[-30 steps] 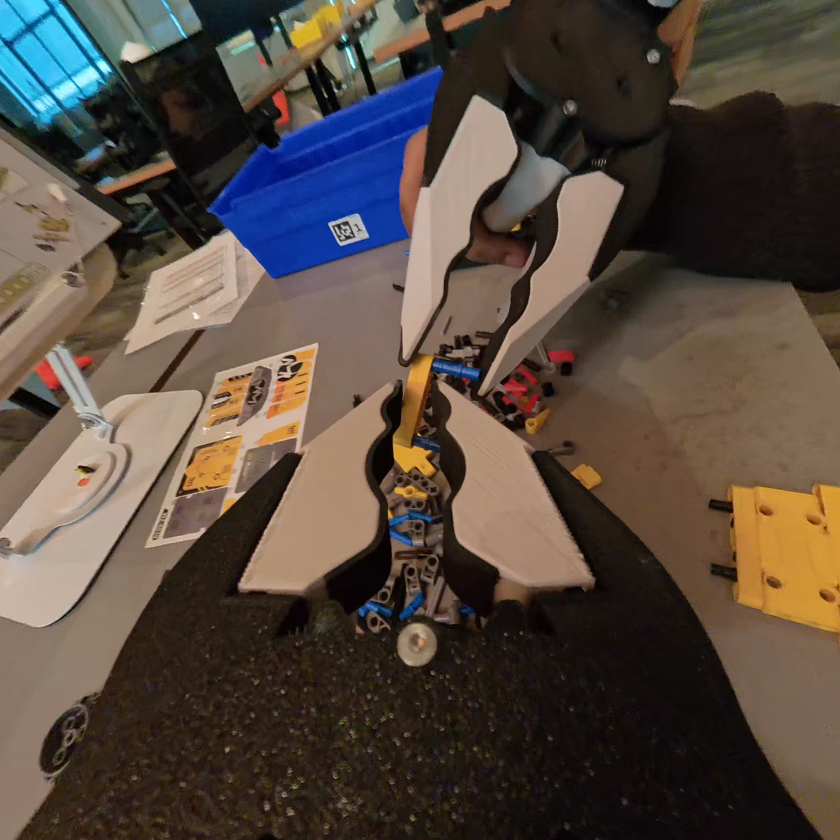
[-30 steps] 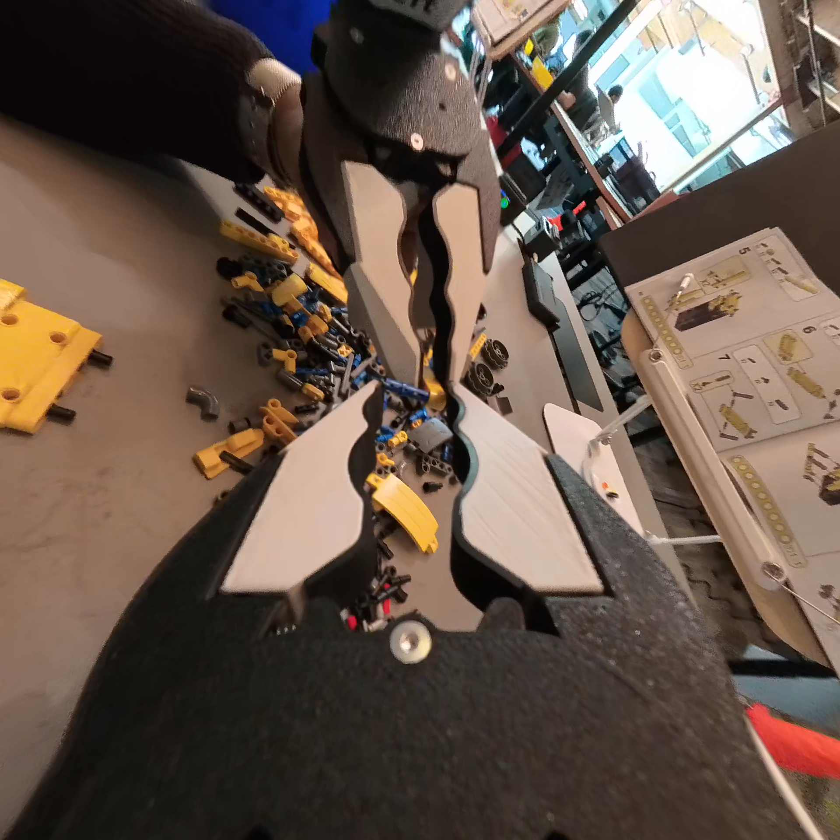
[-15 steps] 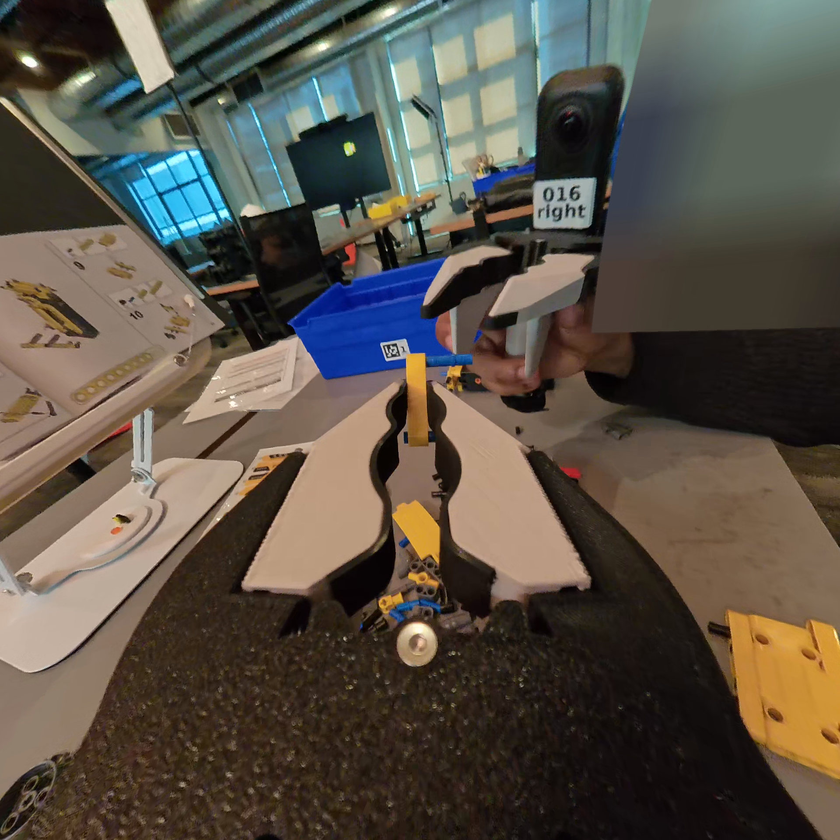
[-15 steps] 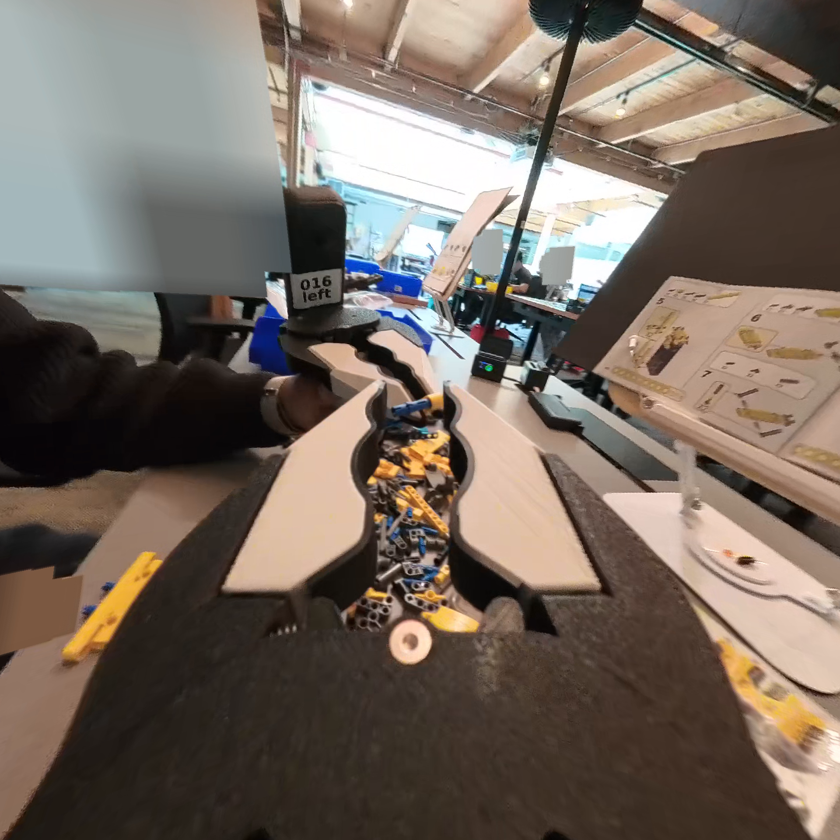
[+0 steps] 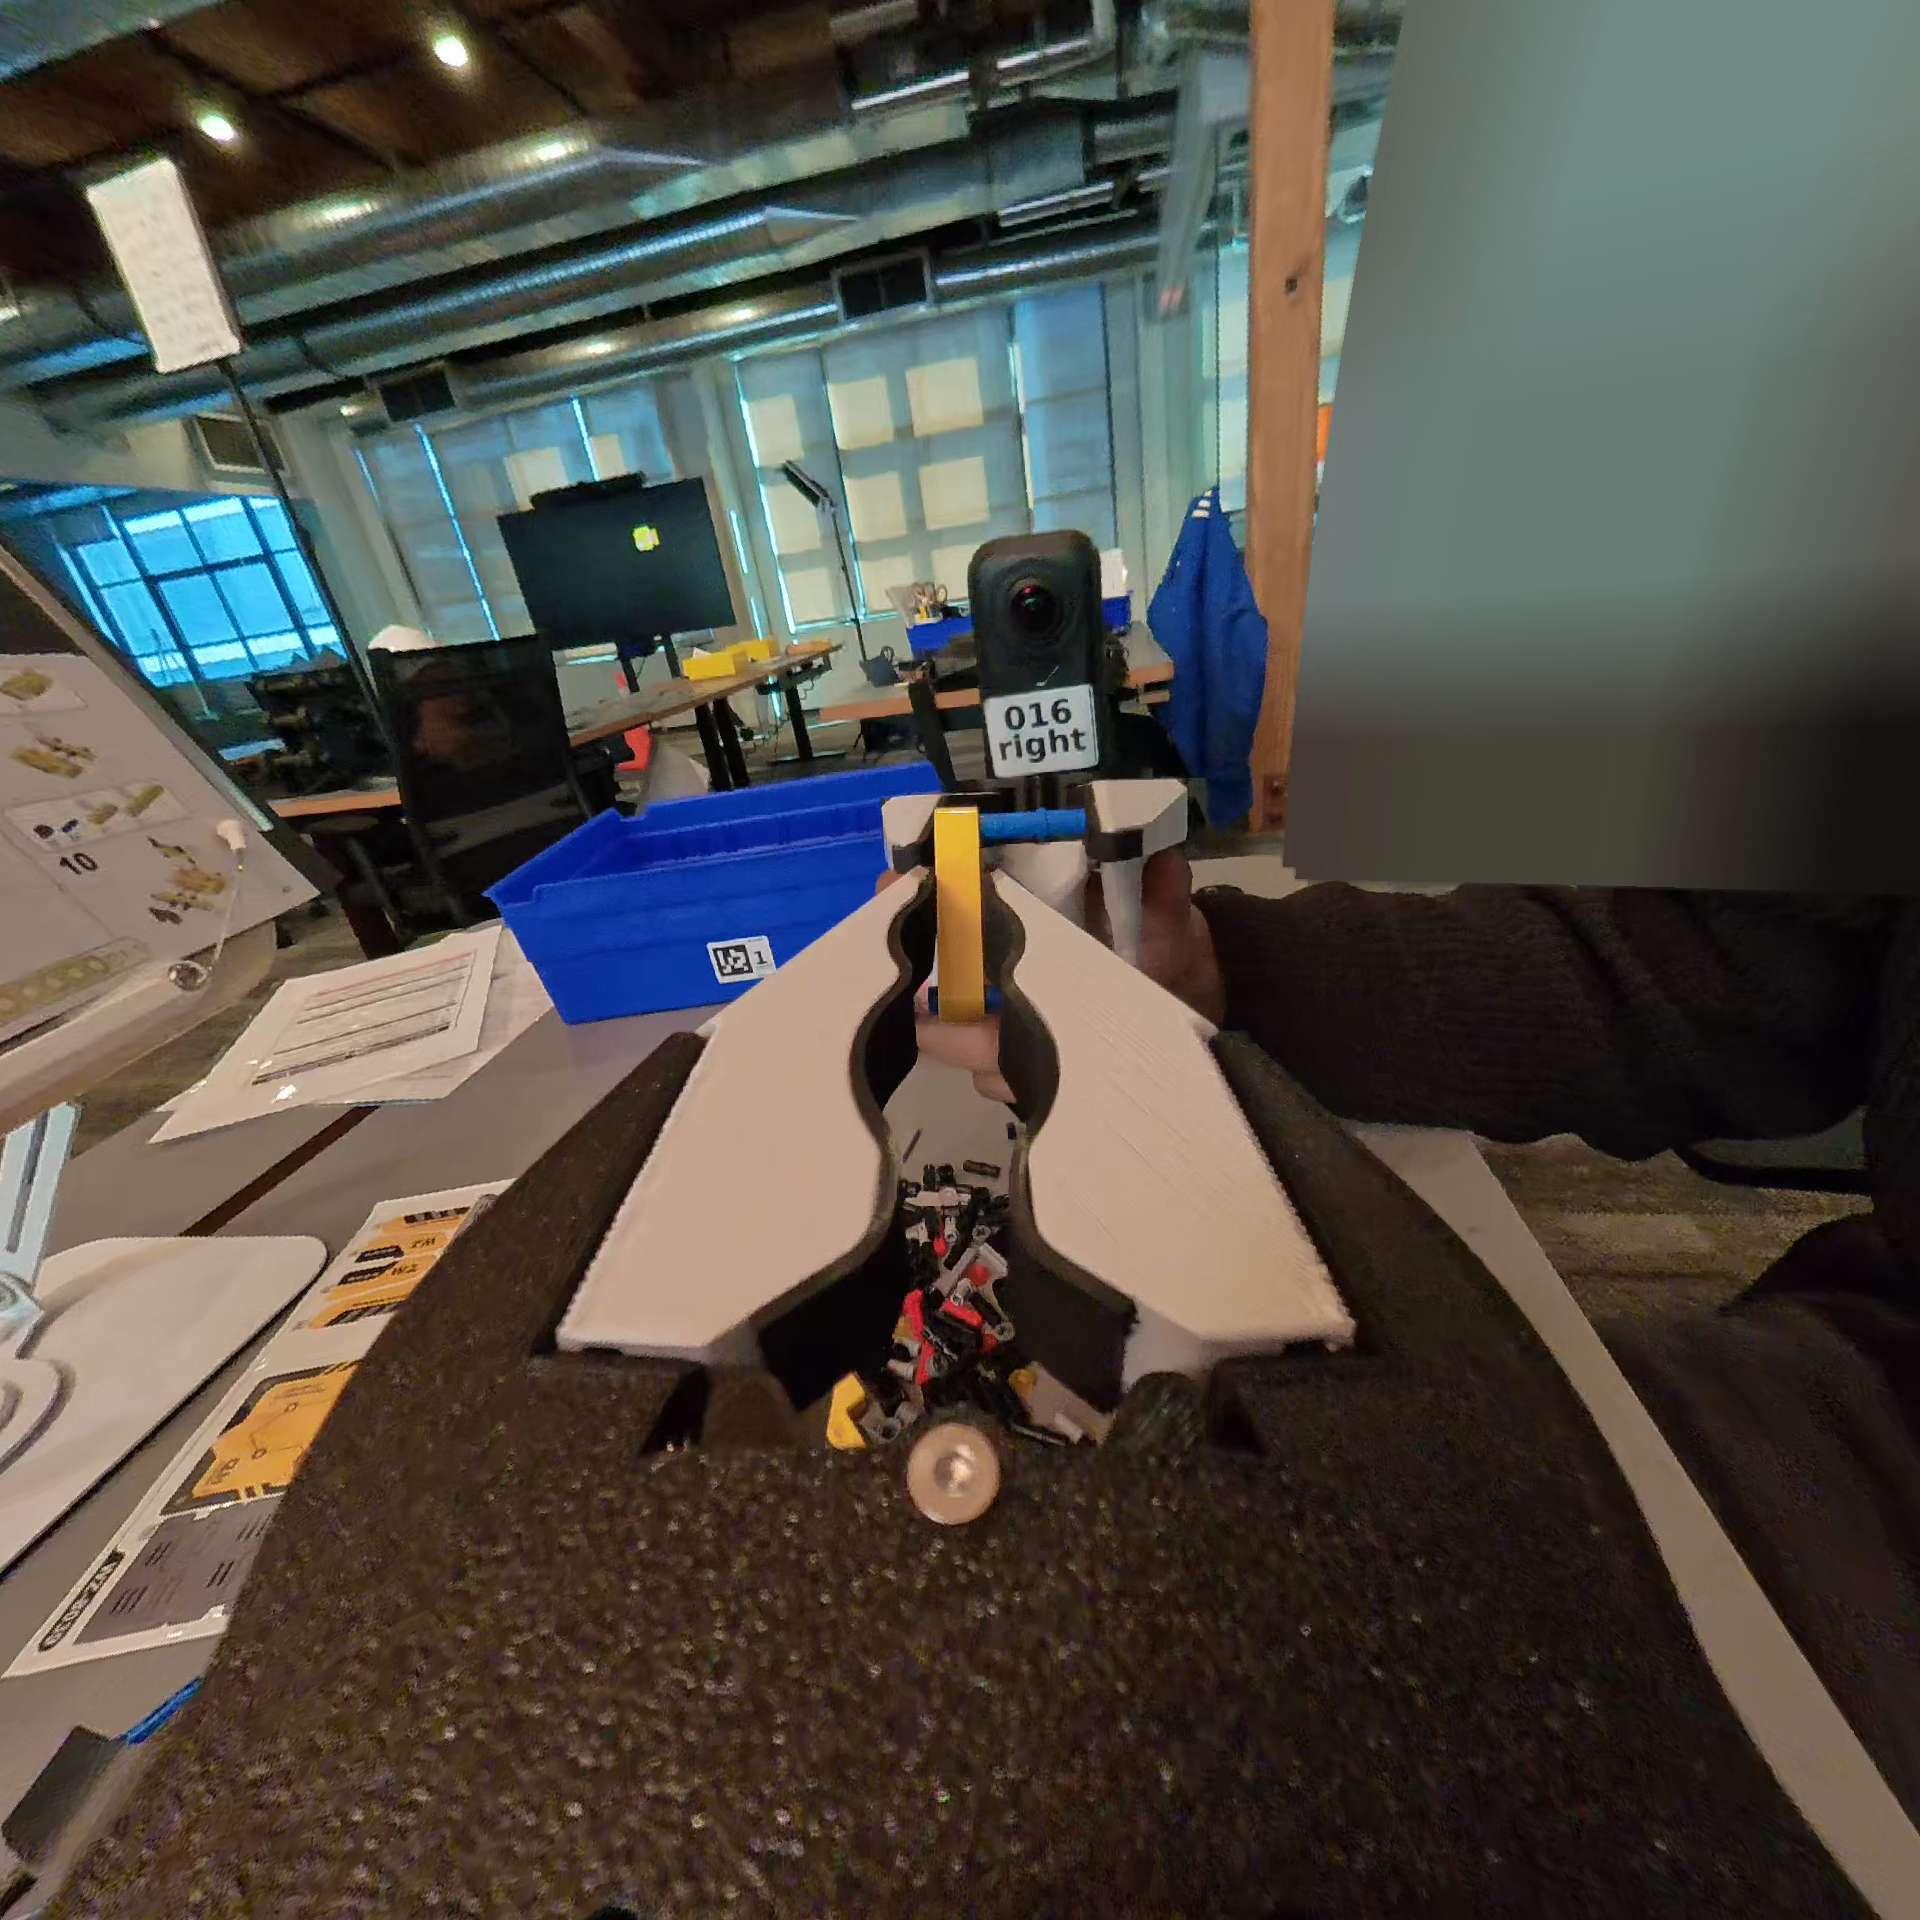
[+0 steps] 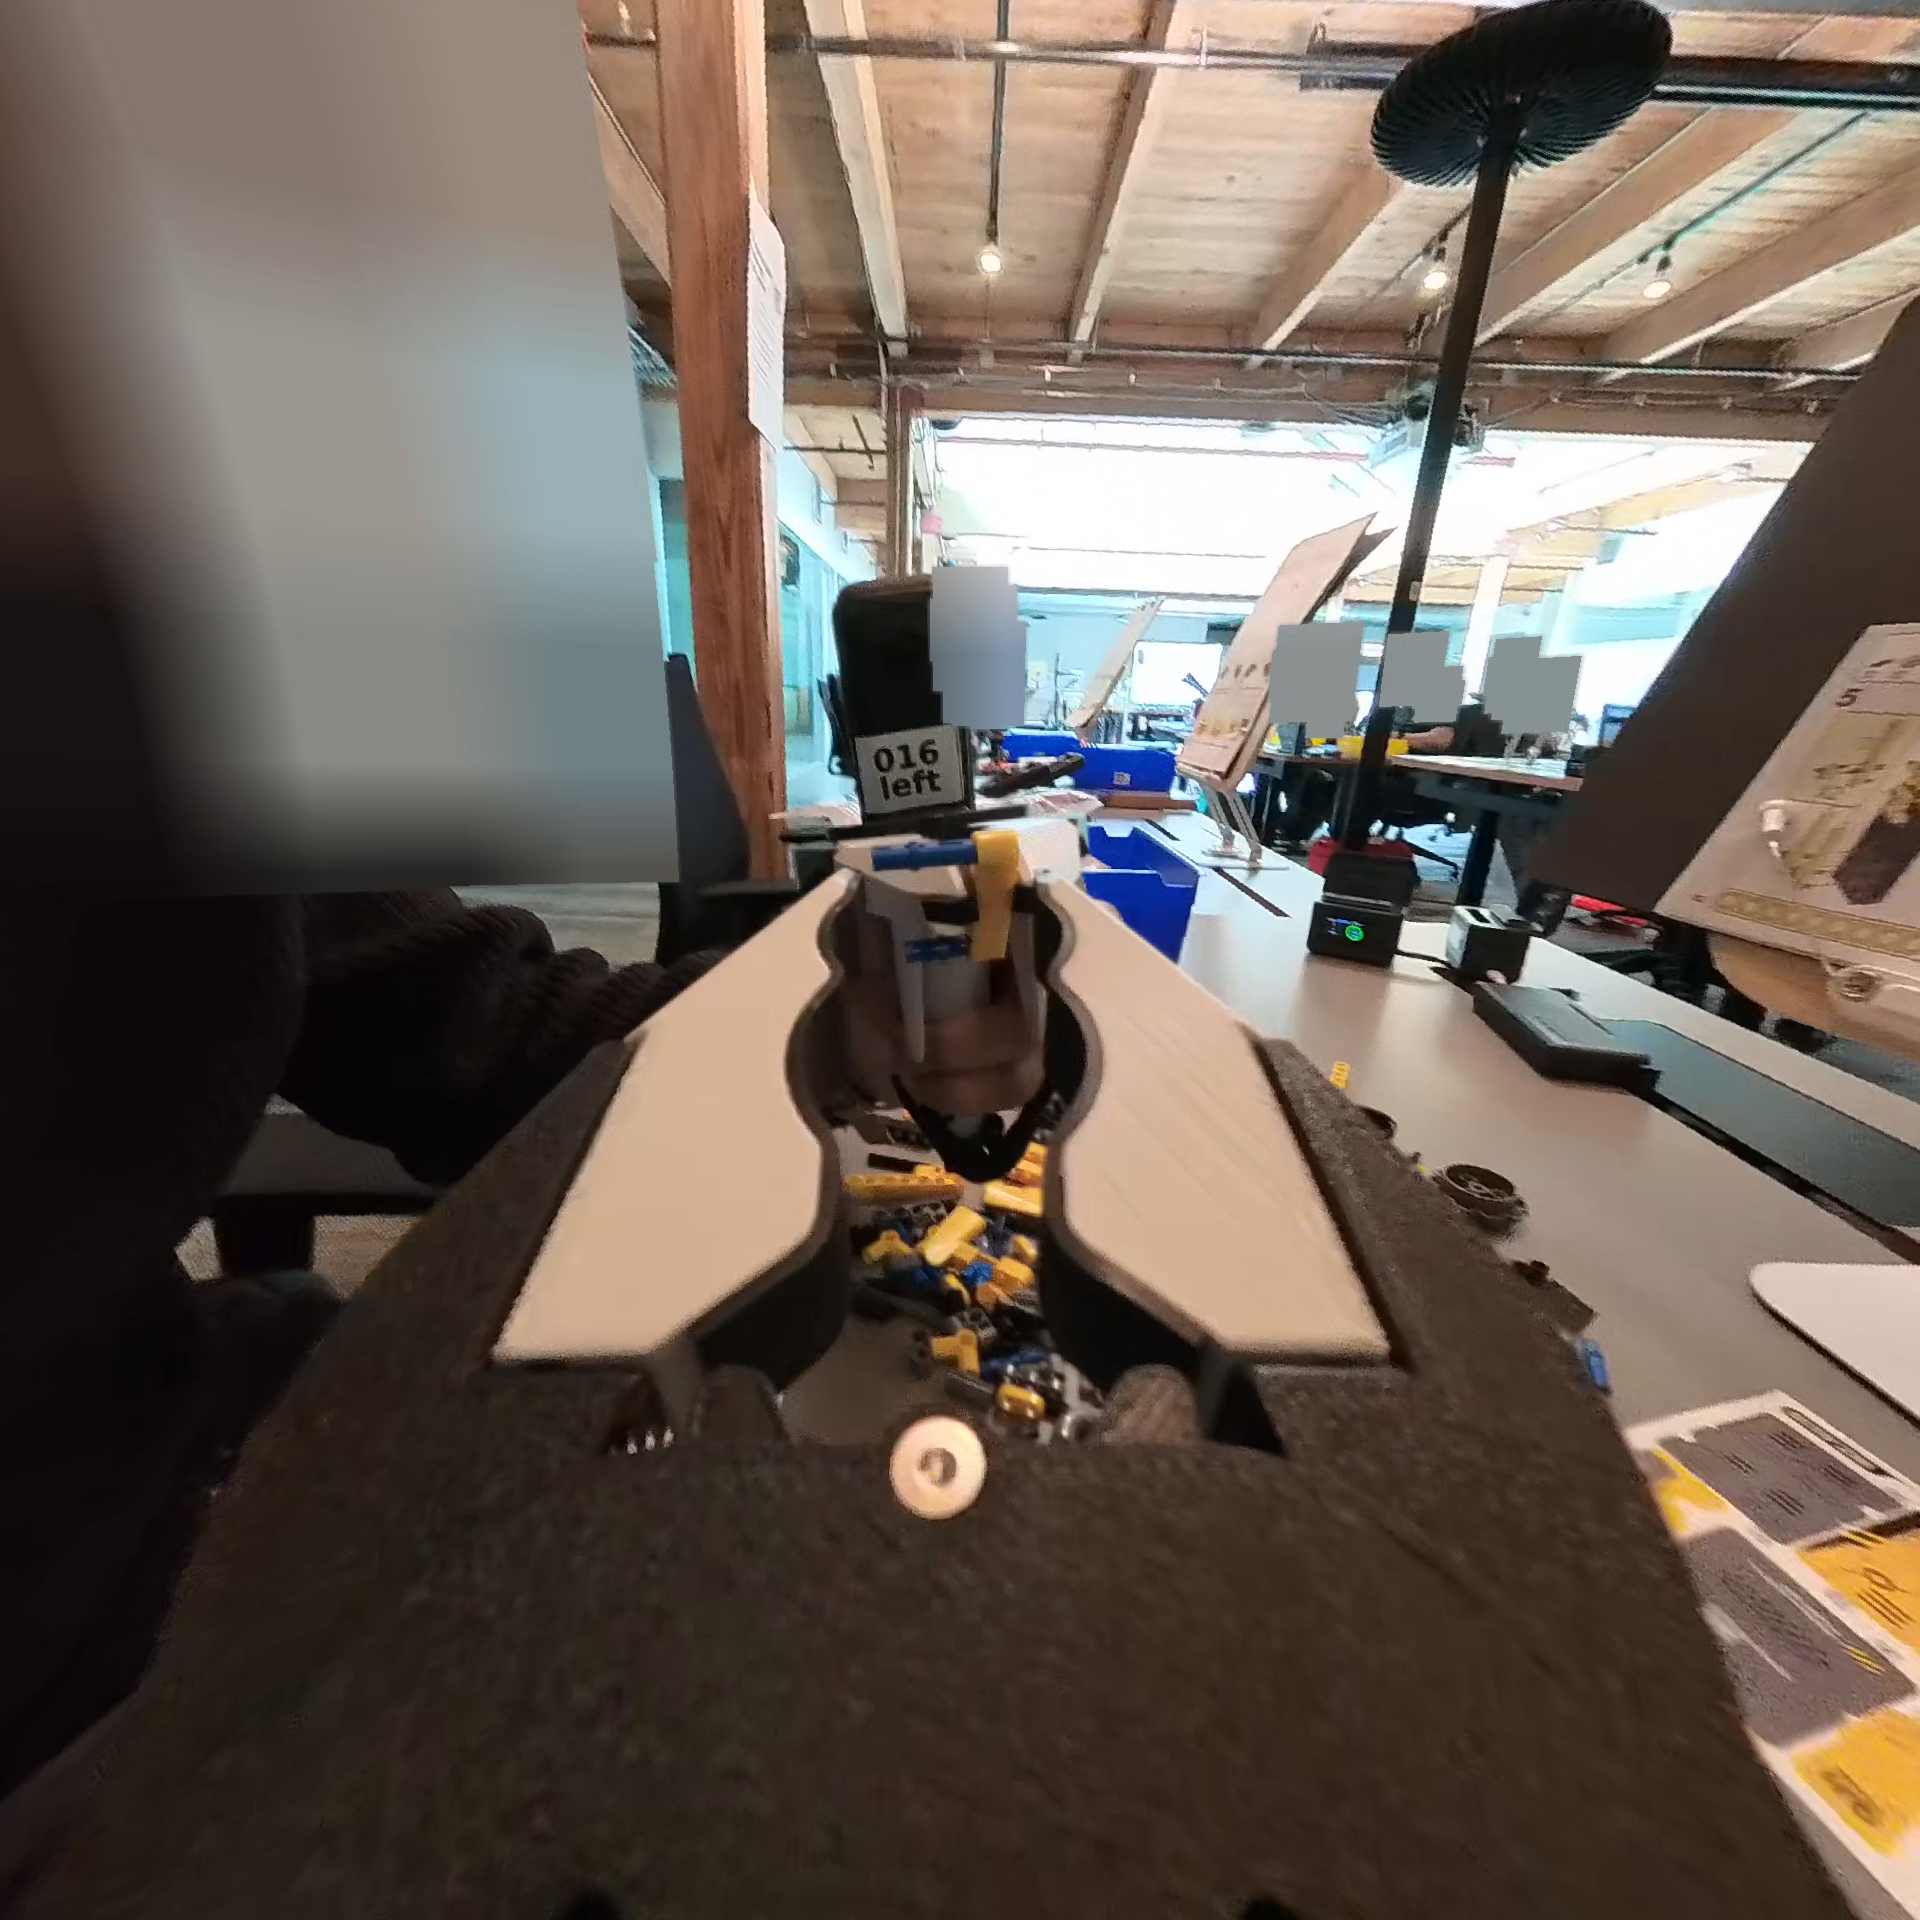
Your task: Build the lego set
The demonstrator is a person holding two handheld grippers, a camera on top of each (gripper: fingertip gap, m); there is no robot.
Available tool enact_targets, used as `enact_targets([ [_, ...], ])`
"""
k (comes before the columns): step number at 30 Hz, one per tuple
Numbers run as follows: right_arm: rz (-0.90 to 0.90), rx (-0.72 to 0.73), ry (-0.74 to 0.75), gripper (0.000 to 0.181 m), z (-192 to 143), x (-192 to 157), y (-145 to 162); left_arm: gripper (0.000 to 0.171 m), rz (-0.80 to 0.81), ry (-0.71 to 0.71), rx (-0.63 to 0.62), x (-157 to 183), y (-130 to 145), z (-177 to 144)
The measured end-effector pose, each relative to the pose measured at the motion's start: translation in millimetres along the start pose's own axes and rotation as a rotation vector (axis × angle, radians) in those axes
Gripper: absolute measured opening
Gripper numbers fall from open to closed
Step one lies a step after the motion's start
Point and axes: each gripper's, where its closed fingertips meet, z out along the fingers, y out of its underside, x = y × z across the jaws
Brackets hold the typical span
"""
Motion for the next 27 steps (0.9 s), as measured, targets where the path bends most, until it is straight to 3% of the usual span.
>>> enact_targets([
  [4, 0.027, 0.060, -0.020, 0.032, 0.7, -3.5, -7.8, 0.007, -0.003, 0.002, 0.011, 1.0, -2.3, -0.1],
  [16, 0.037, 0.023, 0.013, 0.028, 3.0, 2.7, -1.6, 0.007, 0.009, -0.036, -0.015, -2.3, 5.2, 3.9],
  [27, -0.091, -0.026, 0.122, 0.028, -0.3, 16.1, 2.5, 0.009, 0.032, -0.123, -0.075, -15.3, 16.2, 6.4],
])
